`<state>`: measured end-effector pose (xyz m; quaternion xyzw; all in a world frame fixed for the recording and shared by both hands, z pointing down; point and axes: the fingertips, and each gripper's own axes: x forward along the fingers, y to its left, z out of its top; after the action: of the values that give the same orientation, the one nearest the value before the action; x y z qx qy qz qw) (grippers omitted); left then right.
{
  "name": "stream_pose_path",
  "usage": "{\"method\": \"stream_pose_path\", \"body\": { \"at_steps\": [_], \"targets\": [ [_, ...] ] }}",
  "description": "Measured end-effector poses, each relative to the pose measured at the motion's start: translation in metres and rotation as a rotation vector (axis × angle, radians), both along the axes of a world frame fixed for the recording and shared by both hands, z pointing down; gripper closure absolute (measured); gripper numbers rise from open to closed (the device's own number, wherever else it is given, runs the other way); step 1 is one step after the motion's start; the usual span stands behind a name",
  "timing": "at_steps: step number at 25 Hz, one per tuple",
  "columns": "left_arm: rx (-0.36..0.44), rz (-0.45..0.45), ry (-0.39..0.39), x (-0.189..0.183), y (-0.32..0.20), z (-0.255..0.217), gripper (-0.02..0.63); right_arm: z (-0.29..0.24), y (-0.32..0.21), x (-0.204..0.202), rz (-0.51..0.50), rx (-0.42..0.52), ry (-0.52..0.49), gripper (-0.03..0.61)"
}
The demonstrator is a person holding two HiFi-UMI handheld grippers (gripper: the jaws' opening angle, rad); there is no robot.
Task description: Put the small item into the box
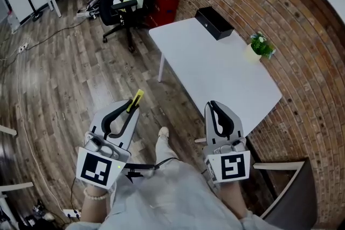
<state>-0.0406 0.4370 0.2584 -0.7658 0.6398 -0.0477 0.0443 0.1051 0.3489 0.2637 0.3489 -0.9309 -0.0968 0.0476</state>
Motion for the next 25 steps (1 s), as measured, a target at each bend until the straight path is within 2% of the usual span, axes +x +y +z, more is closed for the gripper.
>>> {"method": "stream_pose_path", "body": {
  "at_steps": [14, 18, 25],
  "targets": [
    [0.007, 0.023, -0.012, -0.019, -0.137, -0.007, 0.546, 0.003, -0.133, -0.019, 0.004, -0.021, 0.036, 0.525],
    [0.004, 0.03, -0.01, -0.026, -0.179, -0.01, 0.546, -0.002, -0.176, -0.028, 0.011, -0.022, -0.002, 0.525],
    [-0.006, 0.033, -0.017, -0.041, -0.245, -0.012, 0.546, 0.007, -0.242, -0.043, 0.006, -0.054, 0.007, 0.525]
  ]
}}
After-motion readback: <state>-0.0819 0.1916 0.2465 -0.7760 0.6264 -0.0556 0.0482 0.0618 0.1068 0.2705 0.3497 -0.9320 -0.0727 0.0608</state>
